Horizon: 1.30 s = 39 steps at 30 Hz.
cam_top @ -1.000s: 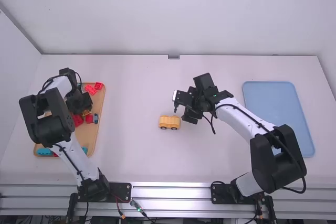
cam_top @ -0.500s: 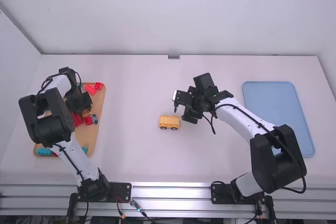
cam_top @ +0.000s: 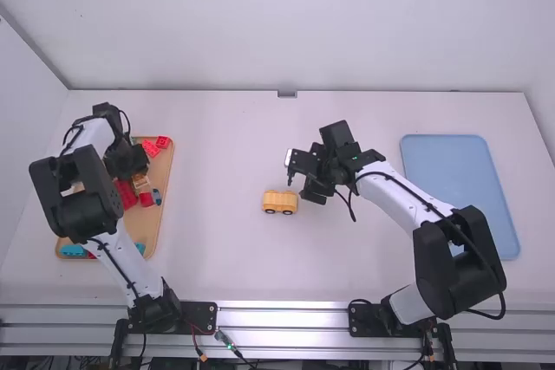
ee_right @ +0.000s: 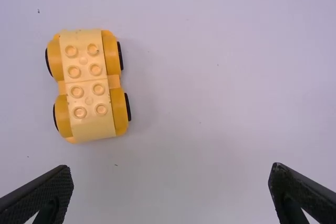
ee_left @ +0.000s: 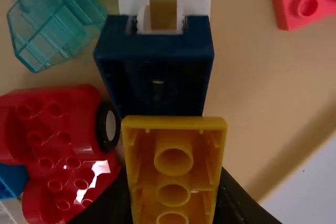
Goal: Assemble lego blocks to make yellow taxi
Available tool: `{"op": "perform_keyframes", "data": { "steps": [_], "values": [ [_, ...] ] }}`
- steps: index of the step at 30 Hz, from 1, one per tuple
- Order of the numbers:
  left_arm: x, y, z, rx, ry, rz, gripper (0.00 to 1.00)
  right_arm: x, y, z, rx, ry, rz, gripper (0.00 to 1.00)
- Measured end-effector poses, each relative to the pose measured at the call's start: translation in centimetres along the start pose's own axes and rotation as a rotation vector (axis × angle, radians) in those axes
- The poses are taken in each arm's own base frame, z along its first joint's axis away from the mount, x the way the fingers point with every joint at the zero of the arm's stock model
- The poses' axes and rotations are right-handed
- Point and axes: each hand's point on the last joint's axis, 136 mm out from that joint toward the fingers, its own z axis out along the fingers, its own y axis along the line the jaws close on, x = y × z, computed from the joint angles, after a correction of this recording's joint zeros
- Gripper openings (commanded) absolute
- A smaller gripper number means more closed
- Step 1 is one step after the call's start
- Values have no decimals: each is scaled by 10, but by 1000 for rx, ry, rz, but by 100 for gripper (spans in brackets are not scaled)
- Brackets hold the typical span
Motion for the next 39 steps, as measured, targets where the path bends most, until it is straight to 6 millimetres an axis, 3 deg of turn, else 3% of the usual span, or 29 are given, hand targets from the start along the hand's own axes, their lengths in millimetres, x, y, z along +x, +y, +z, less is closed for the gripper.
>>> {"op": "perform_keyframes", "data": {
  "steps": [5, 7, 13, 18, 34, 39],
  "values": [
    [9, 1, 11, -2, 14, 1, 40, 0, 0, 0, 0, 0, 0, 99],
    [11, 1, 13, -3, 20, 2, 49, 0, 0, 0, 0, 0, 0, 99],
    [13, 1, 13, -4, 27, -2, 50, 0, 0, 0, 0, 1, 0, 99],
    [15, 1, 13, -5, 33, -1, 44, 0, 0, 0, -1, 1, 0, 99],
    [16, 2, 13, -6, 40, 0, 8, 1, 1, 0, -4, 2, 0, 99],
    [19, 2, 12, -7, 51, 5, 5, -13, -17, -1, 69, -54, 56, 99]
  ]
}}
